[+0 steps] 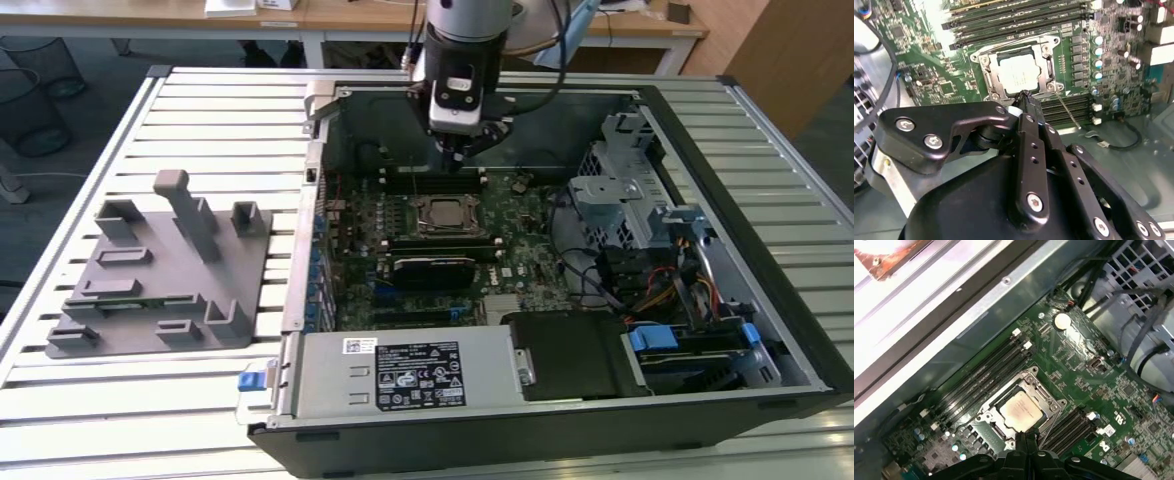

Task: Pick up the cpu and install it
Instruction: 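Install the first cpu locking lever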

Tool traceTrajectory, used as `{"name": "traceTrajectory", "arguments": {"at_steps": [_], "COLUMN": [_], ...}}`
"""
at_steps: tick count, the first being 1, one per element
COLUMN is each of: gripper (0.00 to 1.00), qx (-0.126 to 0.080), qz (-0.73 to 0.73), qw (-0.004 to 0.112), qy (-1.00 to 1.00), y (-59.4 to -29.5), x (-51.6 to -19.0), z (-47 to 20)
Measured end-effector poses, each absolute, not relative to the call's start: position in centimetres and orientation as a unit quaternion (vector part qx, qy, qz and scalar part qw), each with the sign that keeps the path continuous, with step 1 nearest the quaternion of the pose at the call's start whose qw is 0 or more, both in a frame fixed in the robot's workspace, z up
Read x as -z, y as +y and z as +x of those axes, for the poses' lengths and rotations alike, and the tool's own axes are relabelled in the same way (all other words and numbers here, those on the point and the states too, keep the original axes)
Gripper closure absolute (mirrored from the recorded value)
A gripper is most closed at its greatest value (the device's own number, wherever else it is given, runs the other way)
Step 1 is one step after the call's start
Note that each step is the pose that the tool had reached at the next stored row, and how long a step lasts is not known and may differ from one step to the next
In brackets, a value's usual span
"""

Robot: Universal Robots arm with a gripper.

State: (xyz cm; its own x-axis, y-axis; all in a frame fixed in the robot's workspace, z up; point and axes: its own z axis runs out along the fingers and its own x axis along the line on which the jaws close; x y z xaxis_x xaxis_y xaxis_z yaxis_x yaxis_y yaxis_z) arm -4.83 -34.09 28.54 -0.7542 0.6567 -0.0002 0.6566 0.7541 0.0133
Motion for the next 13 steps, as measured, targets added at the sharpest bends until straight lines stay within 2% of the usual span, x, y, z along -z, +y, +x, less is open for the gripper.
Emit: {"name": "traceTrajectory", "arguments": {"at_steps": [13], "gripper": [0.89], "qx": [-0.006], "qz": [0.239], "qw": [0.002], "qy": [0.971], "y": [-34.09], "x": [-28.43], "z": [-4.85]}}
